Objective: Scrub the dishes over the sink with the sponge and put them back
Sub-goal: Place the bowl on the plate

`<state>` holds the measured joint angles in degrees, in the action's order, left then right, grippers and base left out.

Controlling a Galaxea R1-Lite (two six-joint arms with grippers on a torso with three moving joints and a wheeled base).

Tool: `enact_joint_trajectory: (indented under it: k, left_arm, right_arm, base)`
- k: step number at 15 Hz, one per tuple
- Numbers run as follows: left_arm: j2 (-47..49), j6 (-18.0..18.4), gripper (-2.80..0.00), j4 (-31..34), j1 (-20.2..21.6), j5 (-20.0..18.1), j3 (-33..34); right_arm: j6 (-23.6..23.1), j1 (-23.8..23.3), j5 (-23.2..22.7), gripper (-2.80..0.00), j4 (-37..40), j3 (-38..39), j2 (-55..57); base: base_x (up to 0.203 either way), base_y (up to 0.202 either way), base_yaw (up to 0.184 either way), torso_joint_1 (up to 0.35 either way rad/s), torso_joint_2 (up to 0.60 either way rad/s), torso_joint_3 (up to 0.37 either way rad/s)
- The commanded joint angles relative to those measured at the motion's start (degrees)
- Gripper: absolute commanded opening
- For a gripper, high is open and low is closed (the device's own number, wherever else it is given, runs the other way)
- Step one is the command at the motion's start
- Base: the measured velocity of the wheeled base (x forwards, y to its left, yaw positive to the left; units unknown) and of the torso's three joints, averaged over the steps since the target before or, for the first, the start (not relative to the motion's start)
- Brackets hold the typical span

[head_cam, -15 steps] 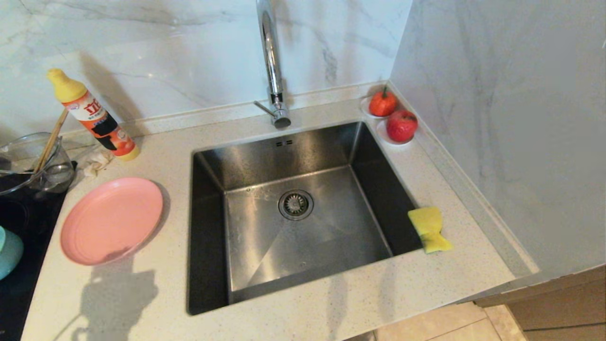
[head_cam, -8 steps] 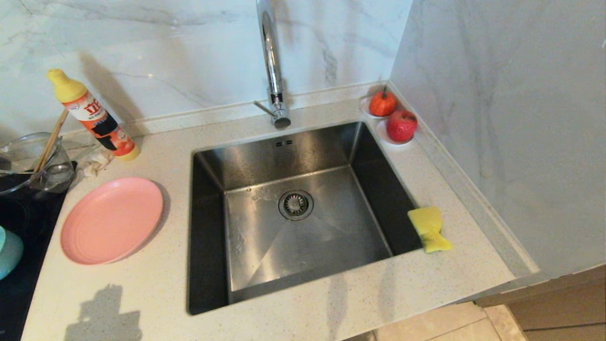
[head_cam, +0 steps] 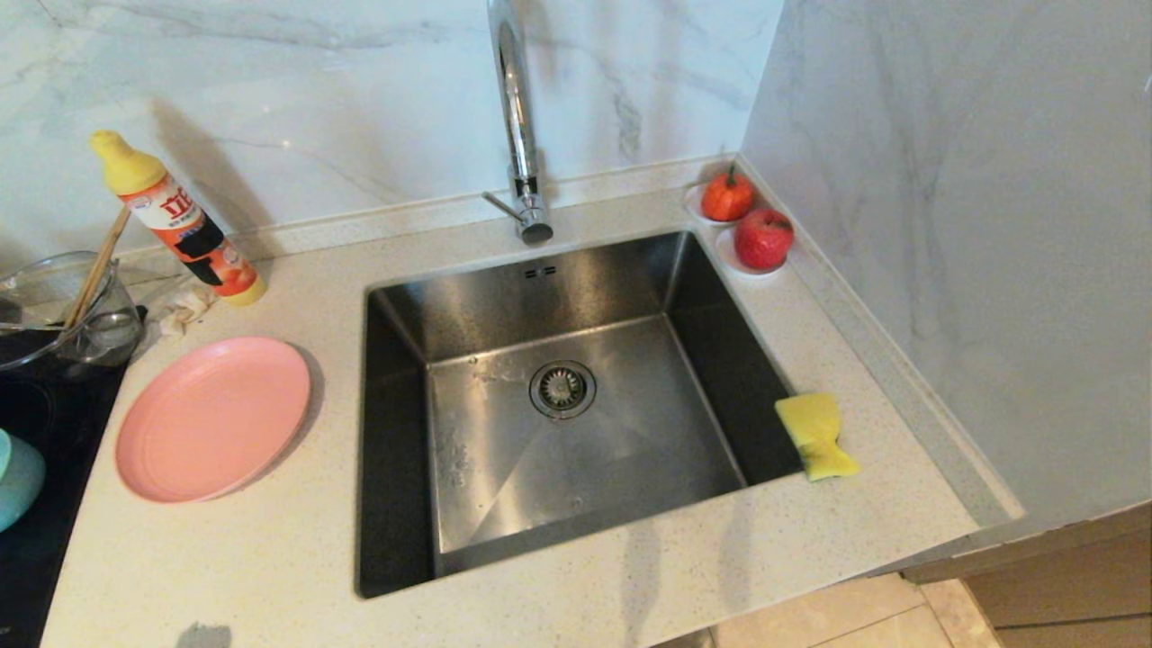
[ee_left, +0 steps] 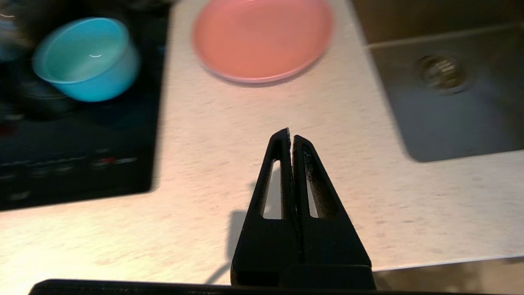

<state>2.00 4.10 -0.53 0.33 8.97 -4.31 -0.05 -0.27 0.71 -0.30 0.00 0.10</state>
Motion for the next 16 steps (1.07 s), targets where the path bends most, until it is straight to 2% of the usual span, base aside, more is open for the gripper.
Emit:
enact_joint_trajectory:
  k: [1, 9, 11, 14, 16]
  left_arm:
    - [-2.0, -2.3, -2.80, 1.7, 0.0, -3.2, 1.6]
    - [-2.0, -2.9, -2.80, 1.8, 0.0, -3.9, 1.7]
    - [-2.0, -2.4, -2.80, 1.5, 0.0, -2.2, 1.1]
    - [-2.0, -1.5, -2.80, 1.3, 0.0, -0.8, -8.5]
    - [-1.5, 2.3, -2.80, 3.9, 0.0, 0.1, -16.8]
  right_arm:
    - [0.0, 0.0, 0.0, -2.80, 0.0, 0.0, 0.0]
    - [0.0, 0.0, 0.0, -2.80, 0.0, 0.0, 0.1]
    - [0.0, 0.0, 0.0, -2.80, 0.0, 0.0, 0.0]
    - [0.0, 0.0, 0.0, -2.80, 0.0, 0.0, 0.1]
    - [0.0, 0.0, 0.1, -2.80, 0.0, 0.0, 0.0]
  base:
    - [0.000, 0.000, 0.000, 0.000, 0.00, 0.000]
    - [0.000, 0.000, 0.000, 0.000, 0.00, 0.000]
    - [0.000, 0.000, 0.000, 0.000, 0.00, 0.000]
    - [0.000, 0.000, 0.000, 0.000, 0.00, 0.000]
    - [0.000, 0.000, 0.000, 0.000, 0.00, 0.000]
